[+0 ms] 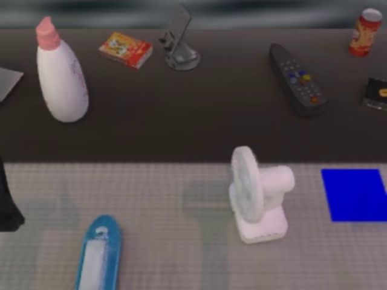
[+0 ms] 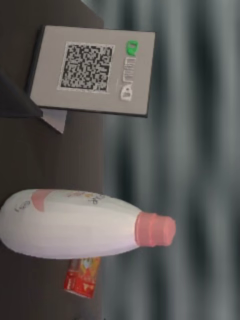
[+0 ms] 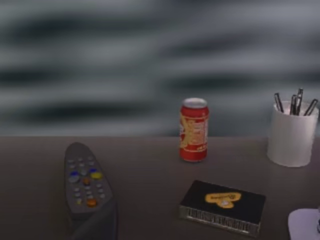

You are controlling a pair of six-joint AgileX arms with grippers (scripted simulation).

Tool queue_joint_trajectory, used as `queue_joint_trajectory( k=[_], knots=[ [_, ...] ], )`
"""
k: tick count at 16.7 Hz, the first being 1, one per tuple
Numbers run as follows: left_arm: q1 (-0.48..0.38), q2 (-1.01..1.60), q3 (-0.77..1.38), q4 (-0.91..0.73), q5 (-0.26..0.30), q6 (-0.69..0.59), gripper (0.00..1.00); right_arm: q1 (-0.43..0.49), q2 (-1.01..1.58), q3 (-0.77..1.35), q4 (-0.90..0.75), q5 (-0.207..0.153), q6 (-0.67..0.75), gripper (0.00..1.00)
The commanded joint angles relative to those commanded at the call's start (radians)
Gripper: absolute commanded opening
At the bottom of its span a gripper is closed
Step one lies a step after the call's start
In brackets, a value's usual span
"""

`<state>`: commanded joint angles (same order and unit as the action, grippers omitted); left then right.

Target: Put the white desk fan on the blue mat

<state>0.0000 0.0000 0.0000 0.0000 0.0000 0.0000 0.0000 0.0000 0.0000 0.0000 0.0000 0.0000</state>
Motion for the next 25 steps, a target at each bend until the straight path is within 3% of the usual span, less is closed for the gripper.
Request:
queue_joint_trajectory(
  k=[4, 8, 20, 25],
  knots=[
    [0.0, 0.0, 0.0, 0.0, 0.0, 0.0, 1.0, 0.015, 0.031, 0.03, -0.027, -0.001, 0.01, 1.0],
    [0.0, 0.0, 0.0, 0.0, 0.0, 0.0, 1.0, 0.095, 0.22, 0.217, -0.184, -0.003, 0.069, 1.0],
    [0.0, 0.0, 0.0, 0.0, 0.0, 0.0, 1.0, 0.496, 1.429, 1.285, -1.025, 0.002, 0.368, 1.0],
    [0.0, 0.0, 0.0, 0.0, 0.0, 0.0, 1.0, 0.636, 1.845, 1.677, -1.301, 0.001, 0.474, 1.0]
  ],
)
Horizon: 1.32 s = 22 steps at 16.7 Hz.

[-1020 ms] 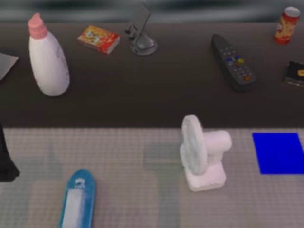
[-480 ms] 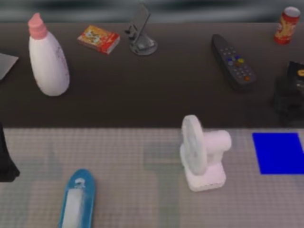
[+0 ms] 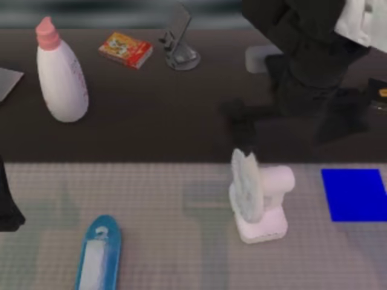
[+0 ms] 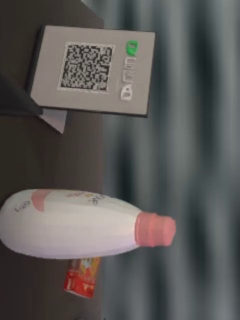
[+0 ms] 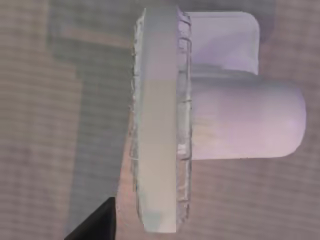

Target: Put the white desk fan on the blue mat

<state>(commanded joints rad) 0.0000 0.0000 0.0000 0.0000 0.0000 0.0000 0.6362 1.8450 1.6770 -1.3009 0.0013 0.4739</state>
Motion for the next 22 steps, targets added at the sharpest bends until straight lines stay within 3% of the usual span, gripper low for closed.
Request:
queue_joint_trajectory(
  k=[7, 12, 22],
  knots=[
    [0.0, 0.0, 0.0, 0.0, 0.0, 0.0, 1.0, 0.077, 0.187, 0.221, -0.135, -0.001, 0.061, 1.0],
    [0.0, 0.0, 0.0, 0.0, 0.0, 0.0, 1.0, 0.073, 0.184, 0.215, -0.129, -0.001, 0.059, 1.0],
    [0.0, 0.0, 0.0, 0.0, 0.0, 0.0, 1.0, 0.079, 0.185, 0.021, 0.063, -0.001, 0.063, 1.0]
  ],
)
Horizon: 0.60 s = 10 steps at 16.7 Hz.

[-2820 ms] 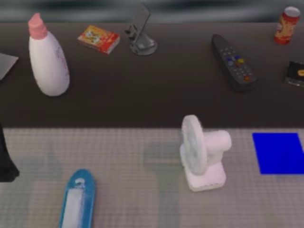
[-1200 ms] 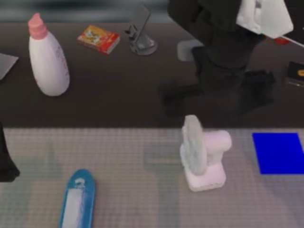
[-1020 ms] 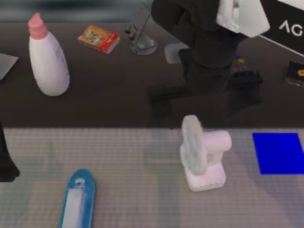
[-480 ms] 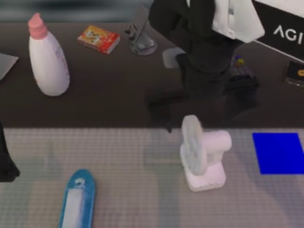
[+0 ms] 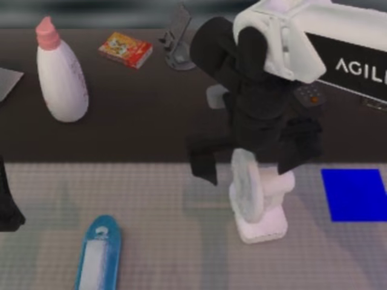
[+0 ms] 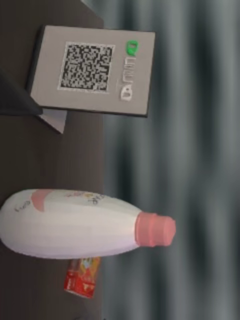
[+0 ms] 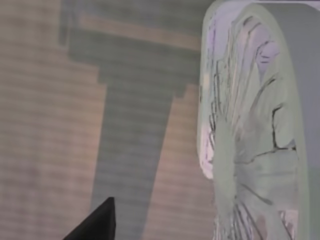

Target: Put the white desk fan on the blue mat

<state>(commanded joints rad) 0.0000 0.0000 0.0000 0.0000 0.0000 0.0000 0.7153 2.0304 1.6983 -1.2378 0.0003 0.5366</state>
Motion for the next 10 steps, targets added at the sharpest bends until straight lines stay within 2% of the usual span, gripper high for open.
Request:
queue_joint_trajectory(
  k=[2, 10],
  knots=[
    [0.0, 0.0, 0.0, 0.0, 0.0, 0.0, 1.0, 0.0, 0.0, 0.0, 0.0, 0.0, 0.0, 1.0],
    [0.0, 0.0, 0.0, 0.0, 0.0, 0.0, 1.0, 0.0, 0.0, 0.0, 0.0, 0.0, 0.0, 0.4]
  ],
)
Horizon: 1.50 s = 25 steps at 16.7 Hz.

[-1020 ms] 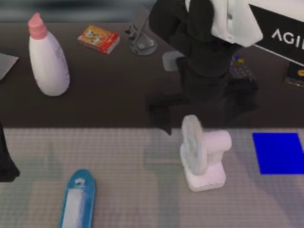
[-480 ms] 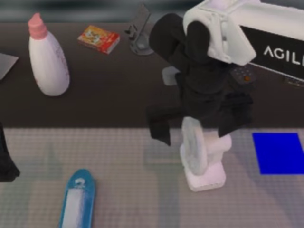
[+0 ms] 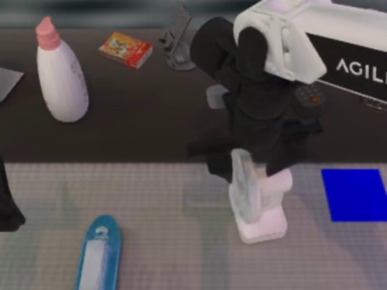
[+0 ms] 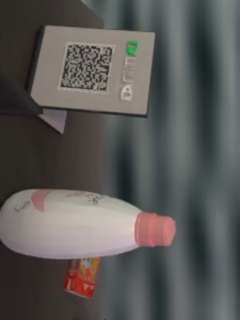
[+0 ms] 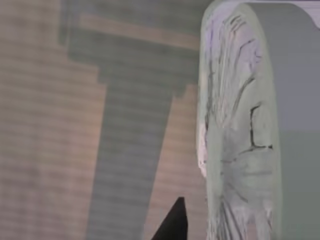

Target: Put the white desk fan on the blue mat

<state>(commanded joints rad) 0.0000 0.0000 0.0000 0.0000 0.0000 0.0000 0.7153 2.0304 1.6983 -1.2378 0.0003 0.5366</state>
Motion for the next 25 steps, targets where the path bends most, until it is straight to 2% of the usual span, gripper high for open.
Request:
queue_joint_trajectory(
  k=[5, 6, 15, 22, 25],
  knots=[
    [0.0, 0.0, 0.0, 0.0, 0.0, 0.0, 1.0, 0.0, 0.0, 0.0, 0.0, 0.0, 0.0, 0.02],
    [0.0, 0.0, 0.0, 0.0, 0.0, 0.0, 1.0, 0.0, 0.0, 0.0, 0.0, 0.0, 0.0, 0.0],
    [0.0, 0.0, 0.0, 0.0, 0.0, 0.0, 1.0, -0.001, -0.008, 0.005, -0.003, -0.003, 0.003, 0.0],
    [0.0, 0.0, 0.0, 0.0, 0.0, 0.0, 1.0, 0.006, -0.004, 0.189, -0.184, -0.003, 0.002, 0.0],
    [0.0, 0.0, 0.0, 0.0, 0.0, 0.0, 1.0, 0.006, -0.005, 0.204, -0.199, -0.003, 0.002, 0.0]
  ],
)
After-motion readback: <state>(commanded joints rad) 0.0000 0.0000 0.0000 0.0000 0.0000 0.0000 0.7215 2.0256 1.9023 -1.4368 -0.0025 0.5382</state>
